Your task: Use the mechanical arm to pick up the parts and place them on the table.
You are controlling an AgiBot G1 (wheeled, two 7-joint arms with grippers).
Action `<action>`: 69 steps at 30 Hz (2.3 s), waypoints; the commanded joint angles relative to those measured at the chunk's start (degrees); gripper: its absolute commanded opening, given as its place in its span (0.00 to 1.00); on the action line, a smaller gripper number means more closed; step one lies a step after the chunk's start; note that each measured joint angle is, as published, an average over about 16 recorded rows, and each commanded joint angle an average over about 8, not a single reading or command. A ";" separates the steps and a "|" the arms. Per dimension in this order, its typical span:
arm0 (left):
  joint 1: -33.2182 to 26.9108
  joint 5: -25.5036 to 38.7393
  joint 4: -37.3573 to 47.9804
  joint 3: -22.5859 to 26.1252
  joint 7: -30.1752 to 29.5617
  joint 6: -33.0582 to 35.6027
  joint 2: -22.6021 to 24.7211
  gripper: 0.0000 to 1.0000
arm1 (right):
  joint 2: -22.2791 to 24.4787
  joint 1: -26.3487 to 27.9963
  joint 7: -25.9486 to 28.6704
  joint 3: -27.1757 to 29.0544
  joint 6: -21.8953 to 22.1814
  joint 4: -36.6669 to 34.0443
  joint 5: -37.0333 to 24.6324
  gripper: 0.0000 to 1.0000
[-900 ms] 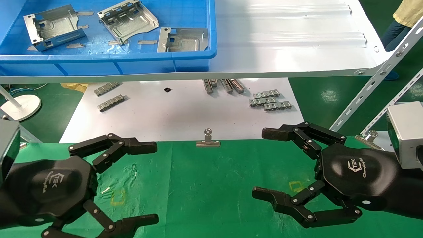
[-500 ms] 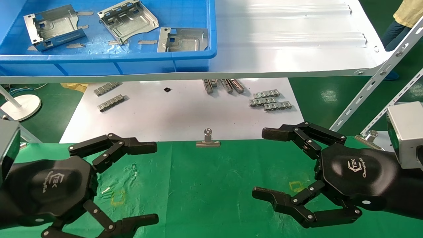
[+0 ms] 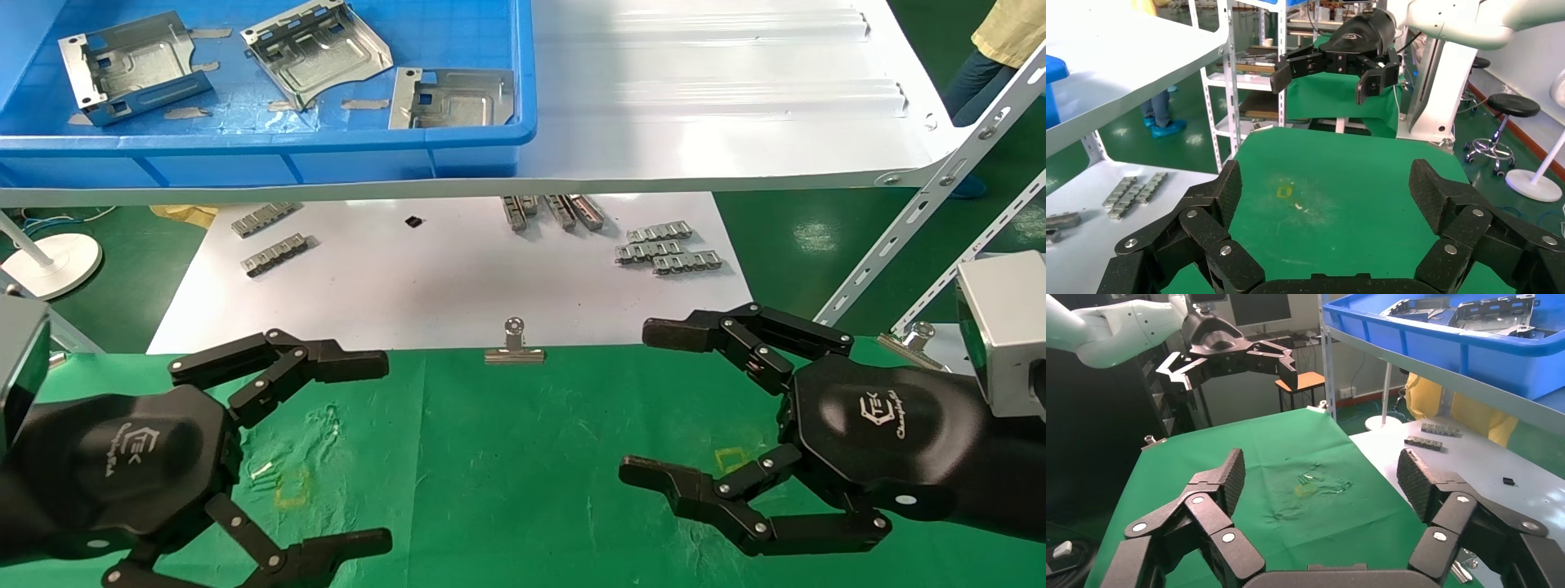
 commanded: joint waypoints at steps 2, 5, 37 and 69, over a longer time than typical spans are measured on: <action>0.00 0.00 0.00 0.00 0.00 0.00 0.00 1.00 | 0.00 0.00 0.00 0.00 0.00 0.00 0.00 0.00; 0.00 0.00 0.00 0.00 0.00 0.00 0.00 1.00 | 0.00 0.00 0.00 0.00 0.00 0.00 0.00 0.00; 0.00 0.00 0.00 0.00 0.00 0.00 0.00 1.00 | 0.00 0.00 0.00 0.00 0.00 0.00 0.00 0.00; -50.70 42.84 38.53 15.60 -7.13 -23.09 20.41 1.00 | 0.00 0.00 0.00 0.00 0.00 0.00 0.00 0.00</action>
